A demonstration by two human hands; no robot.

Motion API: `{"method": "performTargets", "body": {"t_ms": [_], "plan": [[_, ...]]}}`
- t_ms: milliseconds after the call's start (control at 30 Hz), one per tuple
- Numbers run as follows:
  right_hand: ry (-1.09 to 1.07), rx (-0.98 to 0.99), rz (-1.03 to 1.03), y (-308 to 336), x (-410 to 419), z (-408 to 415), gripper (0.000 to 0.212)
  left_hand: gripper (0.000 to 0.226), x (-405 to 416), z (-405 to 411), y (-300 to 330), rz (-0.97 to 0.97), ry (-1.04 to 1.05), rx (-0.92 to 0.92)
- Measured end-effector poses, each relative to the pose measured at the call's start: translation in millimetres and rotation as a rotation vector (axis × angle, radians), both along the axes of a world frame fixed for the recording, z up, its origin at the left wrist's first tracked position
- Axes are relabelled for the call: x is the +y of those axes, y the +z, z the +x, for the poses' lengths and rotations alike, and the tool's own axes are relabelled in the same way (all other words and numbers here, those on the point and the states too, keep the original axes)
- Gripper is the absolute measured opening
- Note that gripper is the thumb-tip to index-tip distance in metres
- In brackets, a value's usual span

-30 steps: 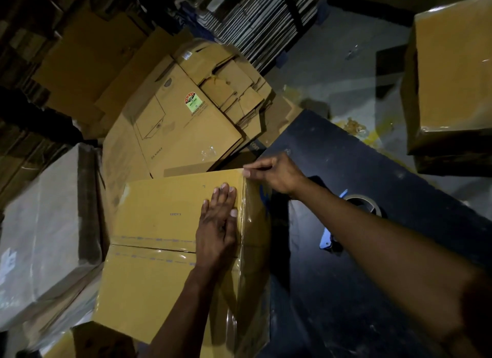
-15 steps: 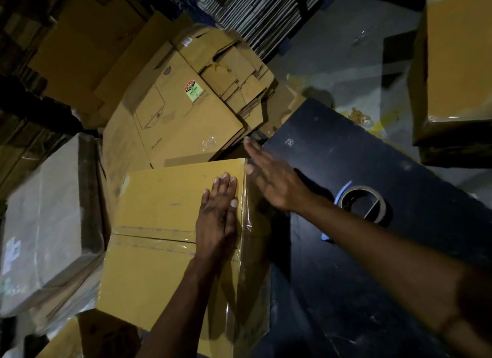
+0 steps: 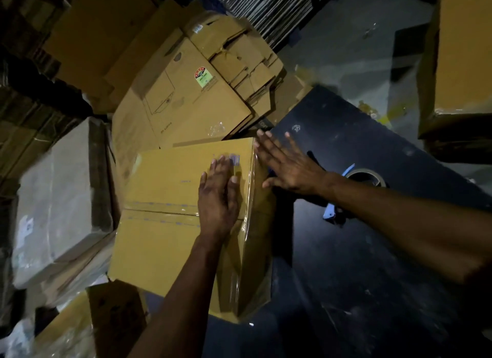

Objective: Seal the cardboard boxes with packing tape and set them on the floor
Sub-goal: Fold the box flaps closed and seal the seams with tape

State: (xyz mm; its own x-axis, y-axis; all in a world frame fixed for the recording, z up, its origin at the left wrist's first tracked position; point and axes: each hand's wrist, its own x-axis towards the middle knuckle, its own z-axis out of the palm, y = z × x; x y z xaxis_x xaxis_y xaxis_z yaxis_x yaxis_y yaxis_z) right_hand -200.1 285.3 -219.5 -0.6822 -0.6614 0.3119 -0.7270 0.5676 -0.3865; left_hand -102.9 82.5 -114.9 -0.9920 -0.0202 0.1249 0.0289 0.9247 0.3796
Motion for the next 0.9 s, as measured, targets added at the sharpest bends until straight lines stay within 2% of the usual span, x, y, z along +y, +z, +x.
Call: {"method": "performTargets", "body": {"t_ms": [100, 233, 300, 367, 467, 533, 600, 667, 733, 900], "plan": [[0.045, 0.038, -0.046, 23, 1, 27, 0.101, 0.040, -9, 31, 15, 0.141, 0.093, -0.010], [0.229, 0.166, -0.056, 33, -33, 89, 0.094, 0.037, -23, 113, 34, 0.165, 0.177, -0.080], [0.273, 0.219, -0.015, 21, -44, 104, 0.092, 0.040, -28, 156, 41, 0.191, 0.148, -0.158], [0.293, 0.250, -0.012, 11, -44, 105, 0.088, 0.051, -39, 191, 40, 0.155, 0.017, -0.269], [0.336, 0.255, 0.007, 19, -40, 97, 0.082, 0.091, -58, 216, 31, -0.034, -0.242, -0.381], [0.357, 0.227, 0.124, 25, -35, 92, 0.092, 0.103, -66, 220, 19, -0.222, -0.323, -0.328], [0.315, 0.209, 0.147, 34, -30, 100, 0.098, 0.097, -68, 220, 10, -0.310, -0.311, -0.227], [0.278, 0.156, 0.067, 43, -30, 123, 0.105, 0.088, -66, 220, 4, -0.342, -0.287, -0.117], [0.285, 0.154, 0.021, 43, -38, 155, 0.101, 0.083, -63, 222, -1, -0.349, -0.275, -0.031], [0.211, 0.196, -0.077, 18, -55, 191, 0.093, 0.082, -62, 228, -11, -0.350, -0.251, 0.020]]}}
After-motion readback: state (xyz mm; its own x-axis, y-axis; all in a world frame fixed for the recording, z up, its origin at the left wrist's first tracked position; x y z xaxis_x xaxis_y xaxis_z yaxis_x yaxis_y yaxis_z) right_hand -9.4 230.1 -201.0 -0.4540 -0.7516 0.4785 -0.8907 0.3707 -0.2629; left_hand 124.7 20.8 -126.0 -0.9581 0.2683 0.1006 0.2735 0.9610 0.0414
